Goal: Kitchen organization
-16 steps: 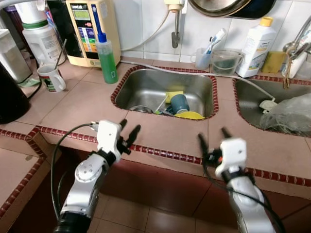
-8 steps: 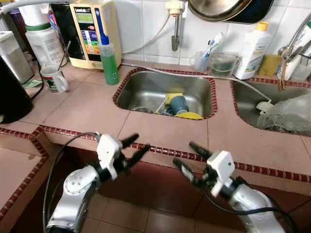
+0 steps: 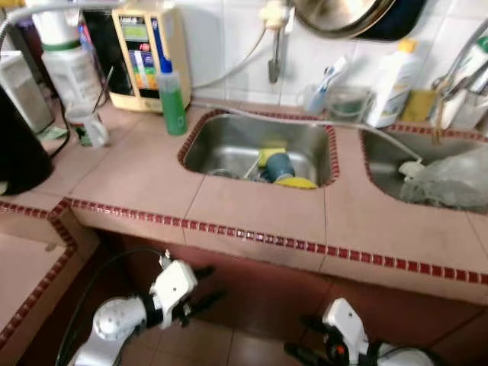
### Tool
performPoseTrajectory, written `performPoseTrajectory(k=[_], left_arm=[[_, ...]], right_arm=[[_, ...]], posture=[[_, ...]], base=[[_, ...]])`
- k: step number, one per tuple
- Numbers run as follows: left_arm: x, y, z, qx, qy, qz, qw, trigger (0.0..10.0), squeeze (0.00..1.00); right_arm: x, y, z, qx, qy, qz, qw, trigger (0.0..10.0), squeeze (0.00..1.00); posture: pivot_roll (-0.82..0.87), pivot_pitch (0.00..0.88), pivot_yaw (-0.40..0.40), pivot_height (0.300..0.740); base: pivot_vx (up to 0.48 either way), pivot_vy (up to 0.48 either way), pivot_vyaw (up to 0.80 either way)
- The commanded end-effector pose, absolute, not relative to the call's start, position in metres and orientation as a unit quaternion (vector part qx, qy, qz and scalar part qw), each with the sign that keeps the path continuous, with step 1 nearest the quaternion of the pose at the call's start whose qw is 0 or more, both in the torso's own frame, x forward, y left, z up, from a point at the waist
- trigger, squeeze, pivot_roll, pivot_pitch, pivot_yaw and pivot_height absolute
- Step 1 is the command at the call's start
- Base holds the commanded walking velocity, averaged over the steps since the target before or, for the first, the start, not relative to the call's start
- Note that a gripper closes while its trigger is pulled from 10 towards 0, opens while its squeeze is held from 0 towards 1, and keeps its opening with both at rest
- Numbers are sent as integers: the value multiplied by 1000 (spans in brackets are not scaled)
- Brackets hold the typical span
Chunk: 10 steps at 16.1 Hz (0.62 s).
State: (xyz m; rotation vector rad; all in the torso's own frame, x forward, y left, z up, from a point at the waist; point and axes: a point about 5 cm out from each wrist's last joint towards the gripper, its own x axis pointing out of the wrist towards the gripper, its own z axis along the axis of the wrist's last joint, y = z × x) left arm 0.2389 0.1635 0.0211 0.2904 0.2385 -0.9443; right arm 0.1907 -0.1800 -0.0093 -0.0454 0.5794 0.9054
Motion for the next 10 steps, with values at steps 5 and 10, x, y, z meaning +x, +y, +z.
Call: performPoseTrajectory(k=[5, 10], left_arm=[[225, 182, -36, 101, 271, -290, 912, 10000, 0], [189, 193, -73, 35, 400, -119, 908, 10000, 0]], right_arm=[[195, -201, -56, -66, 355, 219, 906, 10000, 0], [157, -210, -85, -65, 434, 93, 894, 10000, 0]], posture=[[-38, 13, 11, 740], [-28, 0, 7, 740]], base=[[0, 0, 0], [0, 0, 0]])
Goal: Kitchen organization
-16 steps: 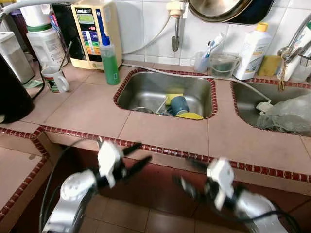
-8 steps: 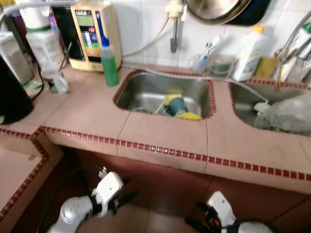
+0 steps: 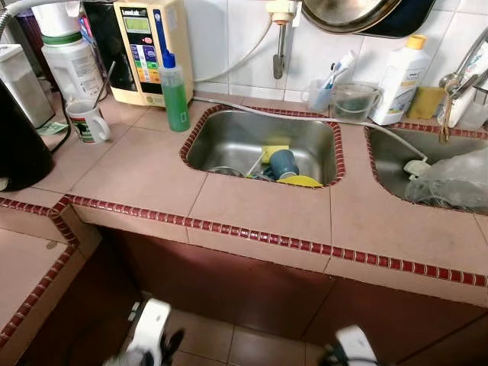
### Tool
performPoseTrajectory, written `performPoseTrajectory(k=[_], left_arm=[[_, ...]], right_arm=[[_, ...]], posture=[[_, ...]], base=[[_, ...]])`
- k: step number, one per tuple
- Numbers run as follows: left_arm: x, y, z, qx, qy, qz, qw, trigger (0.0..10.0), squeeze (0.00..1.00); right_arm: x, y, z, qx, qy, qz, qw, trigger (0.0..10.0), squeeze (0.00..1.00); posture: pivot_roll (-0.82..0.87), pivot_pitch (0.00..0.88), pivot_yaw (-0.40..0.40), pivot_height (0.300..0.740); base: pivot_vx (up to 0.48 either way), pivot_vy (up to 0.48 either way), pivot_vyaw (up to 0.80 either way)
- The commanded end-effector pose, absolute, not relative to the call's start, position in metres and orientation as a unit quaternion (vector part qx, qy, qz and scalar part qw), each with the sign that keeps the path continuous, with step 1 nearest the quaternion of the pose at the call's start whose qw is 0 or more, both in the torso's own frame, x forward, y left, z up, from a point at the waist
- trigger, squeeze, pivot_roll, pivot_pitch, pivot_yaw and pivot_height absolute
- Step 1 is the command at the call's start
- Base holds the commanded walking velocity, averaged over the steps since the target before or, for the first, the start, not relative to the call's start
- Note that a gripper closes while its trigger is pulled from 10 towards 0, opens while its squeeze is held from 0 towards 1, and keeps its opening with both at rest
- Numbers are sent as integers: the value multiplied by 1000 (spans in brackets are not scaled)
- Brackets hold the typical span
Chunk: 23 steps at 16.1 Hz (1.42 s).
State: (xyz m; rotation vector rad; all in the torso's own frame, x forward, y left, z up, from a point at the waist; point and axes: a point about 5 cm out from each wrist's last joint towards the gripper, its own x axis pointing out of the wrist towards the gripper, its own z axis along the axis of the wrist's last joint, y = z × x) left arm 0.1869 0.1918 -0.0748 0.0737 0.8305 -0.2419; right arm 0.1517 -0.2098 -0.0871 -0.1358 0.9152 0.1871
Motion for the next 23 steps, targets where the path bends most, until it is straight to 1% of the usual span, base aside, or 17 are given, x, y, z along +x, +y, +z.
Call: performPoseTrajectory(k=[1, 2, 4, 6, 7, 9, 13, 16, 18, 23], left_arm=[[182, 191, -79, 34, 418, -93, 903, 10000, 0], [176, 184, -84, 44, 432, -85, 897, 10000, 0], [183, 167, -82, 48, 417, -116, 900, 10000, 0], [187, 158, -80, 78, 412, -150, 895, 10000, 0], [187, 155, -81, 93, 416, -162, 890, 10000, 0], [188, 157, -81, 85, 420, -149, 891, 10000, 0], [189, 153, -81, 91, 419, -165, 888, 10000, 0], [183, 154, -83, 75, 426, -158, 888, 10000, 0], [180, 156, -85, 78, 433, -156, 885, 10000, 0], [175, 158, -88, 78, 443, -149, 881, 10000, 0]], right_arm=[[143, -214, -91, -60, 458, 58, 885, 10000, 0], [126, -216, -98, -82, 486, 32, 869, 10000, 0], [118, -214, -101, -77, 489, 20, 869, 10000, 0], [112, -213, -104, -78, 501, 0, 862, 10000, 0], [110, -214, -105, -98, 513, -4, 853, 10000, 0], [112, -211, -105, -81, 506, -12, 859, 10000, 0], [113, -202, -106, -95, 509, 13, 855, 10000, 0], [115, -197, -106, -96, 505, 26, 857, 10000, 0], [114, -197, -107, -94, 507, 26, 856, 10000, 0], [103, -200, -109, -100, 520, 25, 848, 10000, 0]], posture=[[-35, 0, 17, 740], [-40, 0, 25, 740], [-54, 0, 42, 740], [-69, 0, 51, 740], [-73, 0, 54, 740], [-77, 0, 57, 740], [-81, 0, 51, 740], [-74, 0, 42, 740], [-72, 0, 40, 740], [-73, 0, 36, 740]], base=[[0, 0, 0], [0, 0, 0], [0, 0, 0], [0, 0, 0], [0, 0, 0], [0, 0, -763], [0, 0, -764], [0, -409, 0], [0, -480, 0], [0, -480, 0]])
